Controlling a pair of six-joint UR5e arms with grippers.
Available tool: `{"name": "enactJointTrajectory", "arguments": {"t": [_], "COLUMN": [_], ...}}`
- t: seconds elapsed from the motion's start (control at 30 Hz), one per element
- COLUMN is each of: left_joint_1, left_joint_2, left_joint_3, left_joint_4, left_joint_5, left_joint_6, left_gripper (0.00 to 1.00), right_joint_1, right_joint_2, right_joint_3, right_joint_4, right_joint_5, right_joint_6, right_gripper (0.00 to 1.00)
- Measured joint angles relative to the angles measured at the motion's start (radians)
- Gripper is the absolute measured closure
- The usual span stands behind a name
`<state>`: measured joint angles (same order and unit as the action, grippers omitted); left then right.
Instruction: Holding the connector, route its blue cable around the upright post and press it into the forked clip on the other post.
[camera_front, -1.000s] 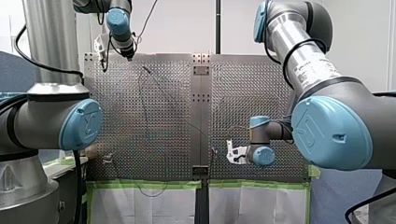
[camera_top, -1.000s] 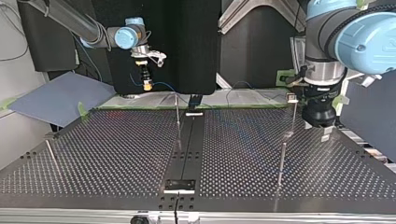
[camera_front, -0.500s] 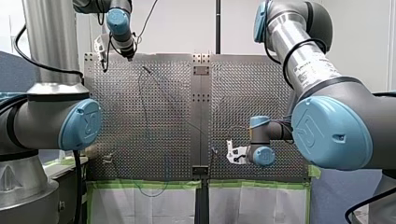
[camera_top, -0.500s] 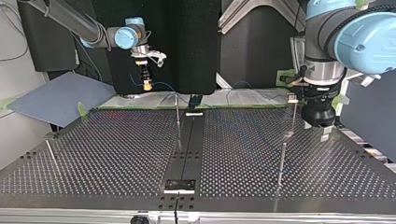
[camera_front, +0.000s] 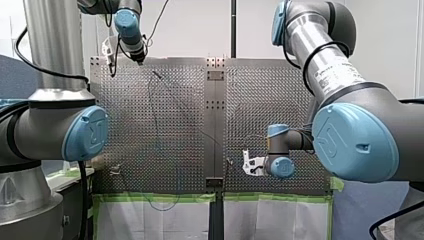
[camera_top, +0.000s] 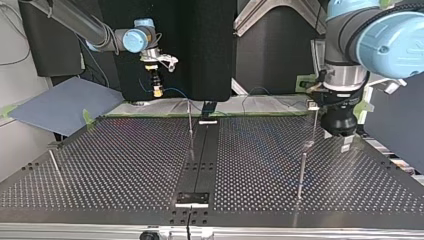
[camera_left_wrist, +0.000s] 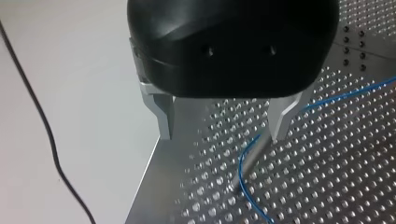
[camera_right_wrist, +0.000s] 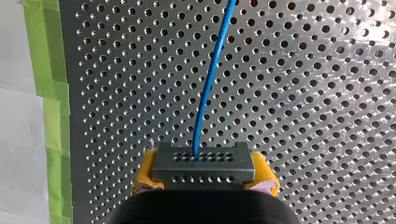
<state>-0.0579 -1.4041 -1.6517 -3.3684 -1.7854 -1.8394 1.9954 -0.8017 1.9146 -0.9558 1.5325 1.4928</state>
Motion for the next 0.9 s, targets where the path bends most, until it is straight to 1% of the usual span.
{"name": "enactJointTrajectory", "arguments": {"t": [0.23, 0.4, 0.57, 0.9], "left_joint_1": [-0.023, -0.054, -0.093, -0.178], "left_joint_2": [0.0, -0.001, -0.024, -0.106], "left_joint_3": [0.0, 0.0, 0.0, 0.015], "left_joint_4": [0.055, 0.099, 0.14, 0.225], "left_joint_5": [0.05, 0.056, 0.031, -0.052], "left_joint_6": [0.058, 0.102, 0.143, 0.229], "left_gripper": [0.0, 0.0, 0.0, 0.0], "right_joint_1": [0.002, 0.006, 0.009, 0.01], "right_joint_2": [0.0, 0.0, 0.0, 0.0], "right_joint_3": [0.0, -0.001, -0.001, 0.0], "right_joint_4": [0.001, 0.001, 0.0, 0.0], "right_joint_5": [0.0, 0.0, 0.0, 0.0], "right_joint_6": [0.0, 0.0, 0.0, 0.0], "right_gripper": [1.0, 1.0, 1.0, 1.0]}}
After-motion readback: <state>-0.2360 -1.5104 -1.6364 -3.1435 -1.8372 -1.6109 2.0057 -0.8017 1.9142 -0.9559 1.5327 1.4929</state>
